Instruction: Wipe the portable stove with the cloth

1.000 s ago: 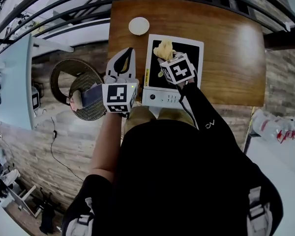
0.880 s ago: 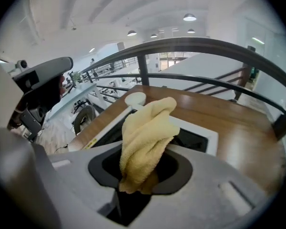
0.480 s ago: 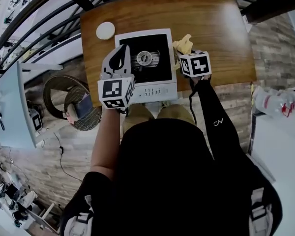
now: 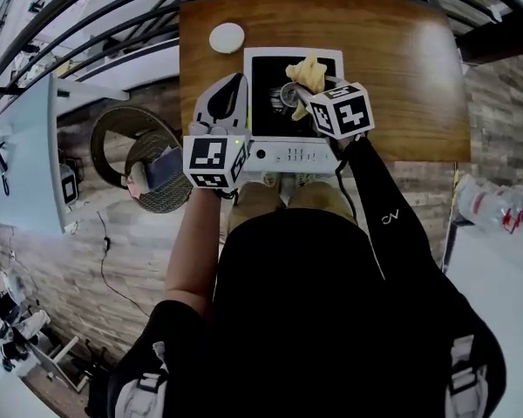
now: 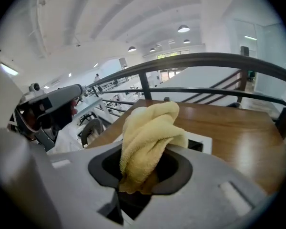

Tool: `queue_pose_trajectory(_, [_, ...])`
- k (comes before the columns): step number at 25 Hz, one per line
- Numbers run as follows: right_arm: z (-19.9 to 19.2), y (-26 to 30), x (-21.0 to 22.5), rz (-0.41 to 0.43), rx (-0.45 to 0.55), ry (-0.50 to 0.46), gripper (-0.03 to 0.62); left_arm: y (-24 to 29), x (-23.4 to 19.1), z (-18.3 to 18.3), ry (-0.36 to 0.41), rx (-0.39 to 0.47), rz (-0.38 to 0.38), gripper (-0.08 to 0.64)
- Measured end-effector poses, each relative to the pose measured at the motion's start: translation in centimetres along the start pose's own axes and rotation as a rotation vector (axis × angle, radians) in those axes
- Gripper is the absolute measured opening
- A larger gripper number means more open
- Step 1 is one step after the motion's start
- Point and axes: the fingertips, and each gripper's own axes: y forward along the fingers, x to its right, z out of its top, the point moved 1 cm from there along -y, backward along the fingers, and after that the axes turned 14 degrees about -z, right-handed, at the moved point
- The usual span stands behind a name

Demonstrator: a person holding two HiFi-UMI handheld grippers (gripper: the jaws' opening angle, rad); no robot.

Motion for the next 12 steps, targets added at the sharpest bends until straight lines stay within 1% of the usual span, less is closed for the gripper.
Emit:
queue_pose_trajectory(3, [0.9,1.4,-5.3,0.079,-0.015,-0.054,0.121,-2.7,-1.6,-0.1,0.02,-0.002,0.031,0.008])
queue_pose_trajectory(5, [1.1,2.2,-9.2,0.134,-0.029,-0.083,0.121,-4.5,-2.9,-0.6,0.017,-0.009,0.056,0.008])
queue_pose_trajectory(7, [0.4,2.8,-12.5,0.178,-0.058,-0.114,0.121,-6.3,-3.8,-1.2,0.006,-0.018,0.07,0.008])
queue_pose_trajectory(9, [-1.1,3.5,-14.7,0.192,-0.101,-0.132,0.121,-7.6,-4.3,-2.1,-0.002,-0.028,0.073,0.008])
queue_pose_trajectory(12, [-2.8,4.3,-15.7,0.17,-0.141,-0.116,0.121,-8.7,-4.6,-3.5,-0.018,-0.034,0.06,0.008])
